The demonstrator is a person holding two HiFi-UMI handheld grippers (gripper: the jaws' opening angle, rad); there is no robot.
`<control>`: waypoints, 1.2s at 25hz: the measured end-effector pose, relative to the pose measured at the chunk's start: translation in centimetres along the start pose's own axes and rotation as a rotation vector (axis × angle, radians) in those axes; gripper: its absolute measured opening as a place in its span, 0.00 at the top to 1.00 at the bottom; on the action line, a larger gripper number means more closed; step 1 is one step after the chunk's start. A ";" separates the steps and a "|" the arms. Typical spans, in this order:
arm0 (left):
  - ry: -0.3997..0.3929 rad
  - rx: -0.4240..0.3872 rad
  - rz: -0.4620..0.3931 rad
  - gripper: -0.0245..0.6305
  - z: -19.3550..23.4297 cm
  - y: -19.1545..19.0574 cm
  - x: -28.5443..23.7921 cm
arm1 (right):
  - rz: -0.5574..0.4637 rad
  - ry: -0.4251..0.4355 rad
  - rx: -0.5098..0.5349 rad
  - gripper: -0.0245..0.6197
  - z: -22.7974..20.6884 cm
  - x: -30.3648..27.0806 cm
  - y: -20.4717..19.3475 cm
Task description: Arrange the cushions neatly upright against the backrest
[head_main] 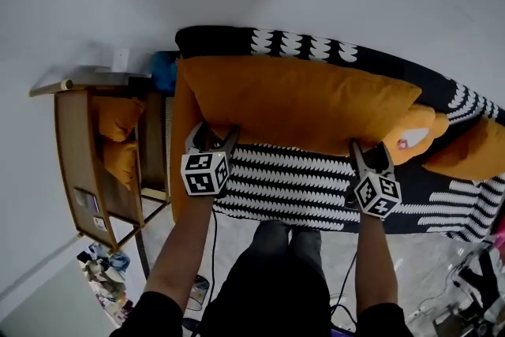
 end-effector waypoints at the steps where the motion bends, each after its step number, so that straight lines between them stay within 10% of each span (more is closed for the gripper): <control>1: 0.000 0.010 -0.003 0.38 -0.3 0.0 0.3 | -0.001 0.001 -0.002 0.38 0.1 0.2 0.0; 30: -0.293 -0.115 -0.479 0.65 -19.4 18.8 18.5 | -0.418 0.308 0.147 0.78 7.4 18.1 21.1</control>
Point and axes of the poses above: the fingertips, and each gripper's own axes: x backward along the fingers, z to its left, y out of its top, the point moved 1 cm from there along x, backward along the fingers, and after that the axes turned 15 degrees about -z, right-handed, at the moved point
